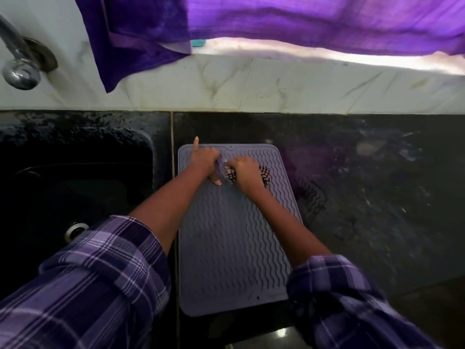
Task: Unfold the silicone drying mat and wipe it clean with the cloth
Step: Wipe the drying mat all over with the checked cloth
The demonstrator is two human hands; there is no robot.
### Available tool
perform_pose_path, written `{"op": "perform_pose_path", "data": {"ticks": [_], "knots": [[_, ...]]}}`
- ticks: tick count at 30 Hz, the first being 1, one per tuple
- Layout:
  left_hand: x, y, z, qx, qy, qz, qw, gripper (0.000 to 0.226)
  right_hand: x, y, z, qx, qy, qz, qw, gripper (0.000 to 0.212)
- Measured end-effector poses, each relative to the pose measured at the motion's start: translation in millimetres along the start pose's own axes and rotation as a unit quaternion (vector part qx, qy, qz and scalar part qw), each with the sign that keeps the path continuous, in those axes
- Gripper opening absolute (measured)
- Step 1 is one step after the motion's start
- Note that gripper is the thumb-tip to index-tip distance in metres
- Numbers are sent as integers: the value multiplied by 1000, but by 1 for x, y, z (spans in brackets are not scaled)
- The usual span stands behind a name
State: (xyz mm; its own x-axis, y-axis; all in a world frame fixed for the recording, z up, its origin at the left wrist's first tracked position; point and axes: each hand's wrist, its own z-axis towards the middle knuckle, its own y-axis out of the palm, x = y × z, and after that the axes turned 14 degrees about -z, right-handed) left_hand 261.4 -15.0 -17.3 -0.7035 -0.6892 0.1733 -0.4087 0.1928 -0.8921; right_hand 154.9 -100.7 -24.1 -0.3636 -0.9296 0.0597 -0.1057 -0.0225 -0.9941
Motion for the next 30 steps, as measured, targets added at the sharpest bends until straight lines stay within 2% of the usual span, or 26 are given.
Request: {"op": "perform_pose_path", "data": {"ticks": [2,7,10,12,13,15,16,18,20,22,24,28,30], "knots": [[-1,0,0,11,5,0,1000,90,-1,11,-15,8,-15,-16,1000,33],[-1,-4,-6,9,13,6,1000,86,3,28,-100,5,-63,38,997,35],[3,-5,-15,6,15,2,1000,84,7,20,-119,-44,-100,37,993,31],[6,-1,-25,29,36,-2,999,71,10,-1,-104,-86,-85,66,990,22],[6,4,-31,45,51,-10,998,60,12,-10,-93,-78,-58,95,991,17],[7,18,-48,76,74,-59,993,36,13,-19,-73,-14,7,134,991,13],[9,24,-59,80,79,-89,990,32,10,-18,-65,8,21,119,993,16],[17,36,-82,37,78,-95,992,43,1,-10,-59,-3,13,47,999,24],[27,50,-102,-10,67,-52,996,80,-5,1,-60,-20,-3,-15,1000,31],[35,62,-115,-15,48,-33,998,105,-4,8,-63,-17,-15,-35,999,35],[38,64,-119,-17,29,-38,999,108,1,11,-76,-25,-29,-32,999,36],[44,59,-117,-11,8,-27,1000,95,7,24,-157,-31,-63,-3,998,39],[43,59,-119,-4,9,-31,999,94,9,23,-185,-61,-94,5,994,38]]}}
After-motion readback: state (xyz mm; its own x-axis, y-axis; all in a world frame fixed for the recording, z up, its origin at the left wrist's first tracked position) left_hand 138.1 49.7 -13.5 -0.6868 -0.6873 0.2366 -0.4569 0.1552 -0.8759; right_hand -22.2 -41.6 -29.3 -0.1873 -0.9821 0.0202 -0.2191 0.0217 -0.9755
